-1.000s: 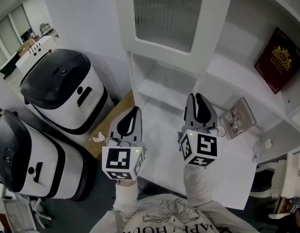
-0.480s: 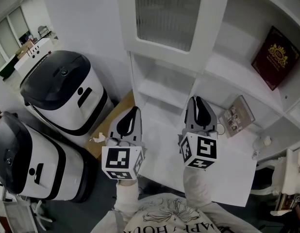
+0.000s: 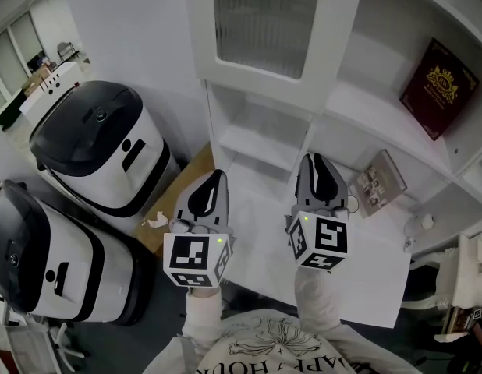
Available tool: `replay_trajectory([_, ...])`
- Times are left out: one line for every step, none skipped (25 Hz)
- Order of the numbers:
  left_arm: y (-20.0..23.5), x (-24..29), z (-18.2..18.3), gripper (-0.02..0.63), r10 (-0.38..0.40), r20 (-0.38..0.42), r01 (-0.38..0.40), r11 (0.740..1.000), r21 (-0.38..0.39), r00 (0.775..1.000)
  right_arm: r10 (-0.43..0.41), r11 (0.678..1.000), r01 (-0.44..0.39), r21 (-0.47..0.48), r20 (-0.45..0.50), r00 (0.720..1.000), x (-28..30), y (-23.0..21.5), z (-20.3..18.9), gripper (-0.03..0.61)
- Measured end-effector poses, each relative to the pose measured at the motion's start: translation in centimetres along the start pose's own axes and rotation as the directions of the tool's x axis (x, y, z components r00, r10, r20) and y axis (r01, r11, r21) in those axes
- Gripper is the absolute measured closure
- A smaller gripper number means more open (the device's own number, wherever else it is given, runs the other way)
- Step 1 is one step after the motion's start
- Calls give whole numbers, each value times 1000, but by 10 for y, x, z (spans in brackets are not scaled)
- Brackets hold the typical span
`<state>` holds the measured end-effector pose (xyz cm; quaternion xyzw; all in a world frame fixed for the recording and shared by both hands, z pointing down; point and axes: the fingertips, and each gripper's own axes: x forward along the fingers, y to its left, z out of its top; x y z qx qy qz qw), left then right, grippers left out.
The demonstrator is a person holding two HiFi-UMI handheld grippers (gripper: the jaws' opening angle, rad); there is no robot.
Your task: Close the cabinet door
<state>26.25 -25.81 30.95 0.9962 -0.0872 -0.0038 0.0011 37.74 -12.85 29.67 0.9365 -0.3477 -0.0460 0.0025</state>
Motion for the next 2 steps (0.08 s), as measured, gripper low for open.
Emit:
replay_trajectory([0,0,0,609,-1,-1,1,1000,0,1000,2,1000,-2,-2,-1,1000,-1,1,0,522])
replay_trajectory([-1,-1,0,609,-1,-1,1,1000,0,1000,4,1000,-4,-5,-2,1000,-1,1,0,522])
